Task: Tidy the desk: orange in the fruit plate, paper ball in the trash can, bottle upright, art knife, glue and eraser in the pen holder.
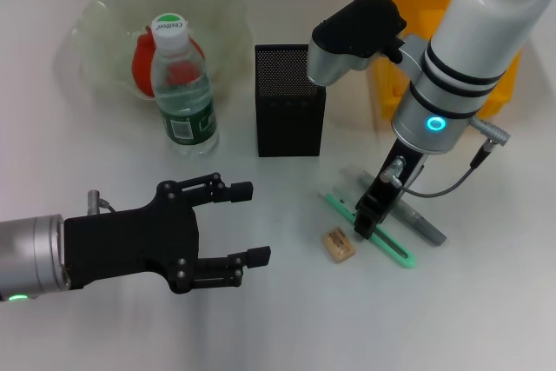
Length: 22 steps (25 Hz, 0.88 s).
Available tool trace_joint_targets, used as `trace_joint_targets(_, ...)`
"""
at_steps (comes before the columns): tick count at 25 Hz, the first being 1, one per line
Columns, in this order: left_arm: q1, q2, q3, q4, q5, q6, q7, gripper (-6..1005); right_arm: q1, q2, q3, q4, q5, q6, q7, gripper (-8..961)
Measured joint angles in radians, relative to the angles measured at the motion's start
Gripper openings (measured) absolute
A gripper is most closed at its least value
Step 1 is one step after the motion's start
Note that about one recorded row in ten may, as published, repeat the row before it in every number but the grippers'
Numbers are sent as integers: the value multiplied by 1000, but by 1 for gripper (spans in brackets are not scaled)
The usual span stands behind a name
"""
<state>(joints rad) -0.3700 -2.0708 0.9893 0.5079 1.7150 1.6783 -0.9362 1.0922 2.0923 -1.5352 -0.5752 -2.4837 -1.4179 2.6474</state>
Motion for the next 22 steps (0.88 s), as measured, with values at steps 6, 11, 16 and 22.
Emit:
trace_joint_targets(6, 0, 0, -1, -1, 0, 0, 2, 786, 0, 0, -20, -2, 0, 3, 0, 260)
trace_joint_targets(11, 0, 0, -1, -1, 0, 0, 3, 786, 1, 0, -20, -4, 0, 4, 3, 164)
trace_joint_targets(16, 0, 0, -1, 0, 0, 0, 3, 786, -2, 0, -20, -8, 0, 4, 3, 164)
trace_joint_targets(22, 2, 0, -1, 0, -4, 0, 4, 786, -94, 0, -15, -139, 0, -23, 5, 164)
